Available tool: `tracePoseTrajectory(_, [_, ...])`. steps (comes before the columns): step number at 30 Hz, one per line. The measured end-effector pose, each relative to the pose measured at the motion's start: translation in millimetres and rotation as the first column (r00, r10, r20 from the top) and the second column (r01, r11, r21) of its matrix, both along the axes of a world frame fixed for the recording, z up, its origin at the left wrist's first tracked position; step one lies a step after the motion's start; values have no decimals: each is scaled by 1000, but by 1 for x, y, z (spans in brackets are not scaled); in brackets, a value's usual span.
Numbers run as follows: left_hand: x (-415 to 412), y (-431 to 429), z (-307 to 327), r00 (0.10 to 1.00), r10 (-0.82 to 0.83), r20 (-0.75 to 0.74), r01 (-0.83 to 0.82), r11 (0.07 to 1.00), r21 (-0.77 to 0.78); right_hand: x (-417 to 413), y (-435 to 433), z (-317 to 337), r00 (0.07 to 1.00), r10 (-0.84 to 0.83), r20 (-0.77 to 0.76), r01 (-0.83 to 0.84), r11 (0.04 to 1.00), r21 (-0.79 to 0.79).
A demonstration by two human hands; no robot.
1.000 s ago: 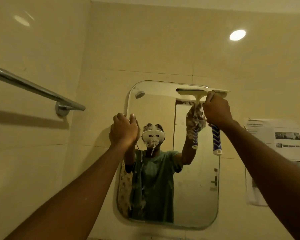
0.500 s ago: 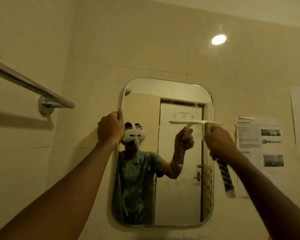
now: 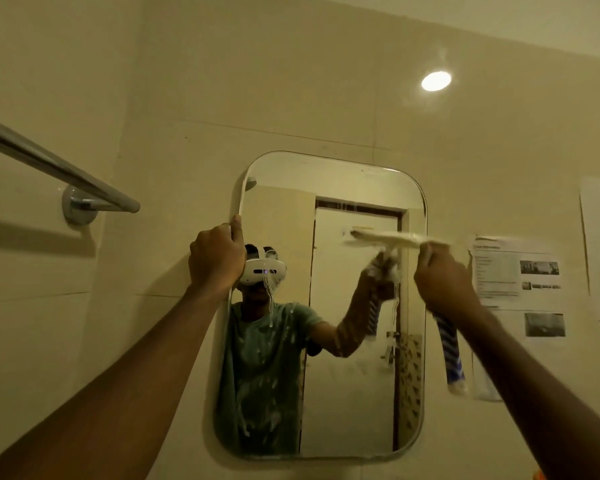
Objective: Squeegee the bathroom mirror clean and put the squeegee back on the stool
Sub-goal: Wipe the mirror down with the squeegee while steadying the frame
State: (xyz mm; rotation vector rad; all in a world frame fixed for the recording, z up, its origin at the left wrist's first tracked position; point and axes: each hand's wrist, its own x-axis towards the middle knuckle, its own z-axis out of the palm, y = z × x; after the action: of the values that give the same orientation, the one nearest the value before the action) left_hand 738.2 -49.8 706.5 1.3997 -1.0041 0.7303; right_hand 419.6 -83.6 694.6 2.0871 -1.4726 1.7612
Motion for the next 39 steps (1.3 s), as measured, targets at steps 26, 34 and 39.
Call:
tracePoseTrajectory(26, [-9,5,-4,999,22,-42,-22,1000,-5,1,21,3,998,-15,-53,20,995,93])
tracePoseTrajectory(34, [-11,6,-5,998,19,-54,-20,999,-24,14,23,127,999,-35,26,33,998,48])
tracePoseTrajectory(39, [-9,3,-6,999,29,-37,-30,999,-42,10,2,44,1000,-15,-2,15,1000,9])
